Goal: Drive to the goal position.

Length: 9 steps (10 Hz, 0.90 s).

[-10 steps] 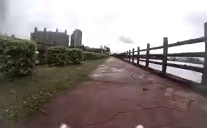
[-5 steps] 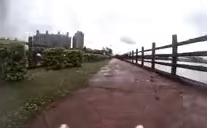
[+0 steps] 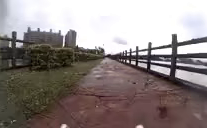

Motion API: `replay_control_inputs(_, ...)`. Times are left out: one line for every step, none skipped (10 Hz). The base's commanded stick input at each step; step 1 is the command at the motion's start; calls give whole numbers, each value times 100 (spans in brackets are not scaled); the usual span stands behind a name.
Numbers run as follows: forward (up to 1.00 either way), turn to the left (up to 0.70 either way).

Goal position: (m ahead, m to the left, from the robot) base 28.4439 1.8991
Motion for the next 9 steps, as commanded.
replay_control_inputs(85,1)
replay_control_inputs(85,1)
replay_control_inputs(85,1)
replay_control_inputs(85,1)
replay_control_inputs(85,1)
replay_control_inputs(85,1)
replay_control_inputs(85,1)
replay_control_inputs(85,1)
replay_control_inputs(85,1)
